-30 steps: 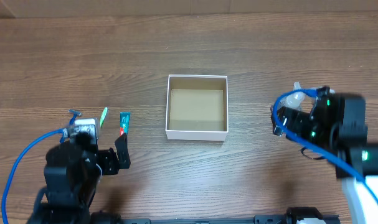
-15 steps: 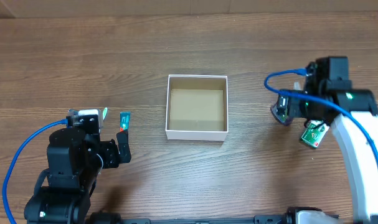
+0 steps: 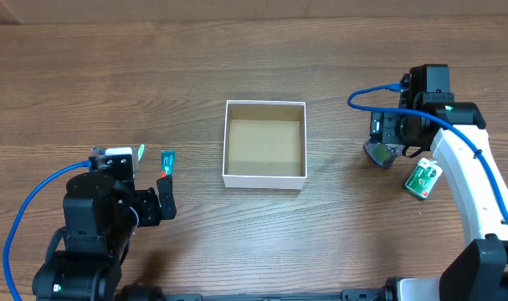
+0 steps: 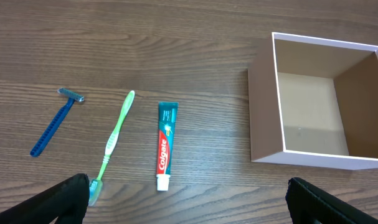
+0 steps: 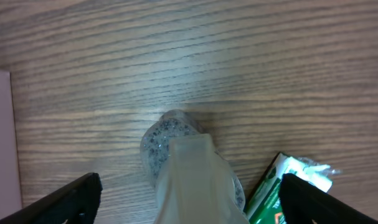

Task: Pack container
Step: 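Reach the right gripper to the soap pump bottle and grasp it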

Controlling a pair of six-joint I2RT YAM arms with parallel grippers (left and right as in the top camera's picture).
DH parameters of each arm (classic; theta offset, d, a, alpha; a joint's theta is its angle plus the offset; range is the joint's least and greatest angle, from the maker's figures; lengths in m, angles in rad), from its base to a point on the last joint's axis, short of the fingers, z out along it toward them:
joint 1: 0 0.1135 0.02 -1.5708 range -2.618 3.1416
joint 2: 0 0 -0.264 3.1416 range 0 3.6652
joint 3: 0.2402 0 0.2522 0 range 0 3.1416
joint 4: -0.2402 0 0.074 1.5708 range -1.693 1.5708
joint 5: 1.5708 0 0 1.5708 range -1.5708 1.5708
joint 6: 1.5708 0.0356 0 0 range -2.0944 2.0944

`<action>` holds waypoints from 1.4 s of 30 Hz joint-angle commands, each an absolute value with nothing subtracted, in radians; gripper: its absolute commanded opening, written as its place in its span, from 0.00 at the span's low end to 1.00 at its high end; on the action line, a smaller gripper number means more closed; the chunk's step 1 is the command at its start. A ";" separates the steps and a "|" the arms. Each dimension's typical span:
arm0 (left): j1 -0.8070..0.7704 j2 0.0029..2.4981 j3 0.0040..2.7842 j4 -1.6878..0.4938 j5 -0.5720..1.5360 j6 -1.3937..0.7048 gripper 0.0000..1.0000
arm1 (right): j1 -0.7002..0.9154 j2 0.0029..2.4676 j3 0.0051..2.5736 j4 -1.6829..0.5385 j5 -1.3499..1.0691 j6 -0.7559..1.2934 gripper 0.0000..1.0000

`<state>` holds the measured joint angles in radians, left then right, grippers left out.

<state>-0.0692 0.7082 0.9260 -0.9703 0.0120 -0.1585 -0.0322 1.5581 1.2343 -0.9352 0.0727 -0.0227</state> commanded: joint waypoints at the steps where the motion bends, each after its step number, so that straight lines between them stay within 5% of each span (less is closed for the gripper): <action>1: -0.061 0.707 0.953 -0.968 0.015 -0.172 1.00 | -0.036 1.549 1.264 -0.933 0.096 -0.022 0.81; 13: -0.061 0.707 0.953 -0.969 0.016 -0.172 1.00 | -0.036 1.549 1.265 -0.927 0.096 0.004 0.64; 22: -0.061 0.707 0.953 -0.970 0.016 -0.172 1.00 | -0.036 1.549 1.265 -0.909 0.085 0.009 0.39; 26: -0.061 0.709 0.953 -0.969 0.016 -0.172 1.00 | -0.036 1.547 1.265 -0.909 0.085 0.023 0.38; 37: -0.061 0.722 0.953 -0.970 0.016 -0.172 1.00 | -0.036 1.543 1.266 -0.908 0.085 0.027 0.05; 42: -0.061 0.725 0.953 -0.969 0.016 -0.172 1.00 | -0.034 1.511 1.266 -0.897 0.085 0.030 0.04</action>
